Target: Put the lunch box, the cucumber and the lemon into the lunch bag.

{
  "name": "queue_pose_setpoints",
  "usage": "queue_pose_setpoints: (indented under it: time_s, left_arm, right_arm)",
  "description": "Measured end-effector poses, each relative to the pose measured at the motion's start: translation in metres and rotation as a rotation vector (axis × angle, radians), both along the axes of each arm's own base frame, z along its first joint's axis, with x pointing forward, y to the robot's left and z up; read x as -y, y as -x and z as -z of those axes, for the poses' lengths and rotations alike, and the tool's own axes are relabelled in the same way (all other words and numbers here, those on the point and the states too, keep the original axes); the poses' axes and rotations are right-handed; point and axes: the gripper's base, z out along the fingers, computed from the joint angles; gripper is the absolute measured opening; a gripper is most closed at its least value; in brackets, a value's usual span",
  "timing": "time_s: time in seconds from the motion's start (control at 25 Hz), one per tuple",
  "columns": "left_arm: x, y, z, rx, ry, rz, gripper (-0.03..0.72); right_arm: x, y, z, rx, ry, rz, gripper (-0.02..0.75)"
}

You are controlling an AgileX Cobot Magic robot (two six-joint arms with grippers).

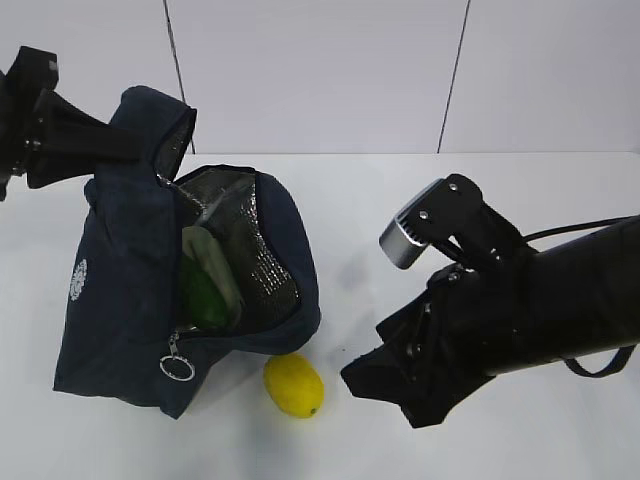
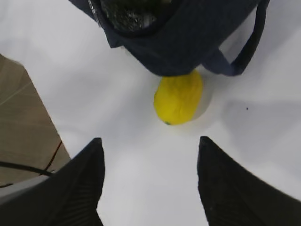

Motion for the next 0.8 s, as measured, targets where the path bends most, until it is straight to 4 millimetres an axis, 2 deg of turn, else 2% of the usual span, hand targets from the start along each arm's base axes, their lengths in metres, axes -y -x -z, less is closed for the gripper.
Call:
queue_pose_setpoints:
  time_s: [0.16,0.36,0.52,0.8]
  left_arm:
    - [0.001,-0.001,-0.001,-0.001,0.023,-0.009,-0.007]
    - [0.001,-0.002,-0.003,-0.005,0.054,-0.024,-0.007]
    - [0.001,-0.004,-0.005,0.004,0.081,-0.053,-0.007]
    - [-0.004,-0.012,-0.007,0.014,0.105,-0.161,-0.007]
  right_arm:
    - [-0.009,-0.01,0.011,0.01,-0.068,0.013,0.475]
    - [-0.019,-0.023,0.045,-0.047,-0.1,0.039,0.475]
    - [-0.025,-0.026,0.062,-0.057,-0.13,0.0,0.475]
    - [-0.031,-0.036,0.059,0.055,-0.133,-0.078,0.475]
